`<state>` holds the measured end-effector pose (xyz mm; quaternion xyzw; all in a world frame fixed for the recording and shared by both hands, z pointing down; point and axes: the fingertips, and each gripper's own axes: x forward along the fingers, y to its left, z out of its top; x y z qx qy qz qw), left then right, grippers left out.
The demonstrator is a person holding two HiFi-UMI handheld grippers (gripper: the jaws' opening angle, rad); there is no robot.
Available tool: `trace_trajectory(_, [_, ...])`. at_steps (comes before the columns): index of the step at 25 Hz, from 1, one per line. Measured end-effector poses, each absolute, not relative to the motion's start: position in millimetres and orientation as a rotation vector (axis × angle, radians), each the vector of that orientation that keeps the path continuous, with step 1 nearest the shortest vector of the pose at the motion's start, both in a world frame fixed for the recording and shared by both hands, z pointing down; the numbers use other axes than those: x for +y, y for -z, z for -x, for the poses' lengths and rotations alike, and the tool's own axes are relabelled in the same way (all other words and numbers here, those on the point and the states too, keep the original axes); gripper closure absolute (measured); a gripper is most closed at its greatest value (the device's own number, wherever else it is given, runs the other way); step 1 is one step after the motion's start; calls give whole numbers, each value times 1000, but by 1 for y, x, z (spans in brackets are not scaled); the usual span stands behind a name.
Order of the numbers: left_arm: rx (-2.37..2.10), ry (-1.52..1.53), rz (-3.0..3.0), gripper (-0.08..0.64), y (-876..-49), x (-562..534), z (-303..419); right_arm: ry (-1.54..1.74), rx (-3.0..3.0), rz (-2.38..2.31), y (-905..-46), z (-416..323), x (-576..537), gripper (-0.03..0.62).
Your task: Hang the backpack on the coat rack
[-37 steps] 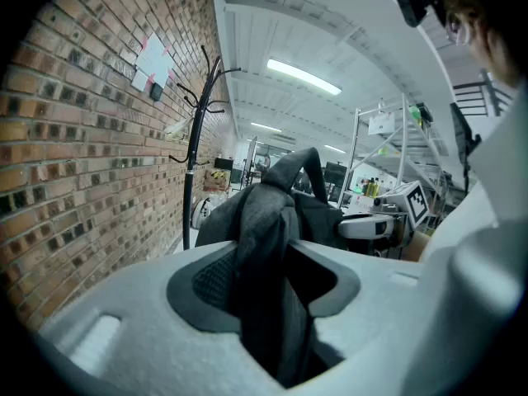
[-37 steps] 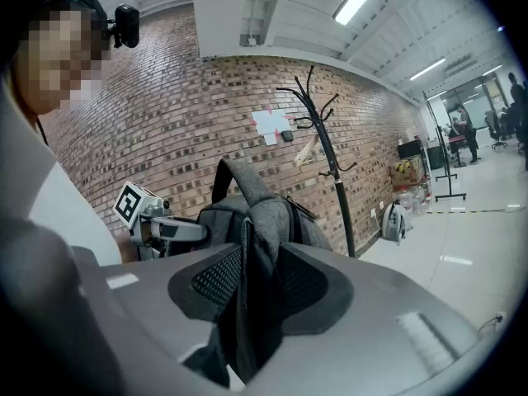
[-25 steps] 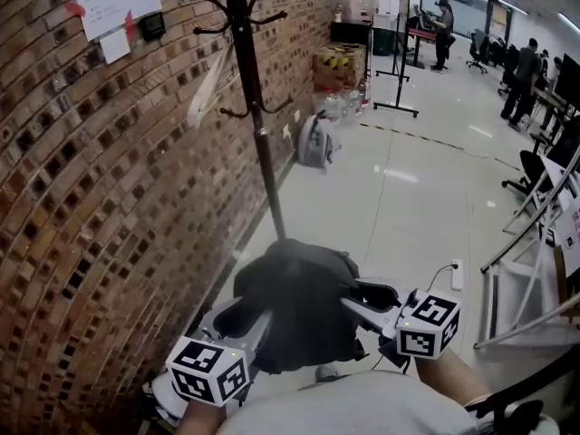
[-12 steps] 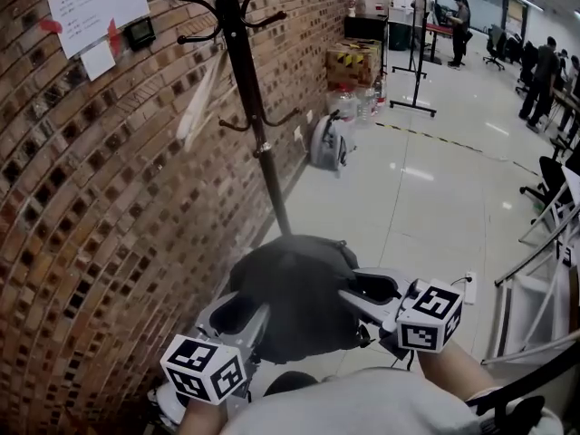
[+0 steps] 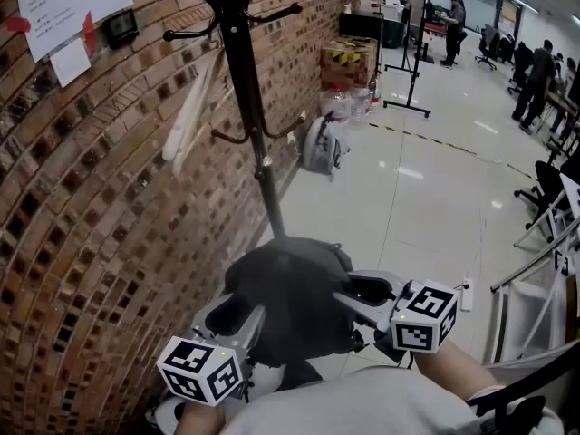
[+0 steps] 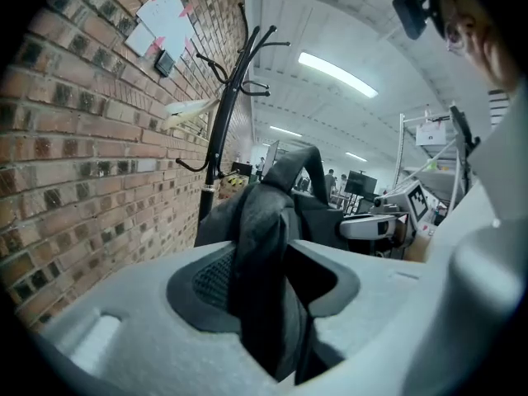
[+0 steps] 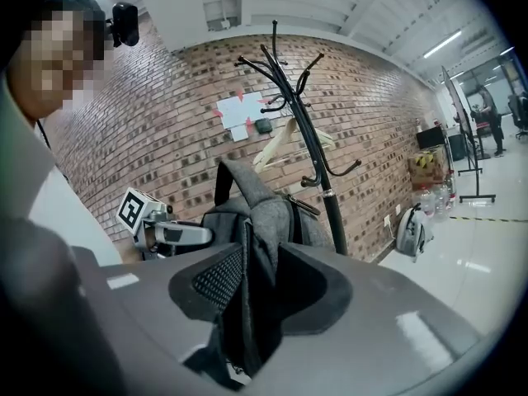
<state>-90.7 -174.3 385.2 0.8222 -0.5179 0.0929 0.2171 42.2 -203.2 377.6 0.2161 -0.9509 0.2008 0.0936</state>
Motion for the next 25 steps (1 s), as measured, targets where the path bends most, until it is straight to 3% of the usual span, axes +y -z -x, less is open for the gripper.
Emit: trace_trajectory(25, [-1295,-289,-2235,383,-431,-362,167,-712,-2725,-716,-423,38,-387,456])
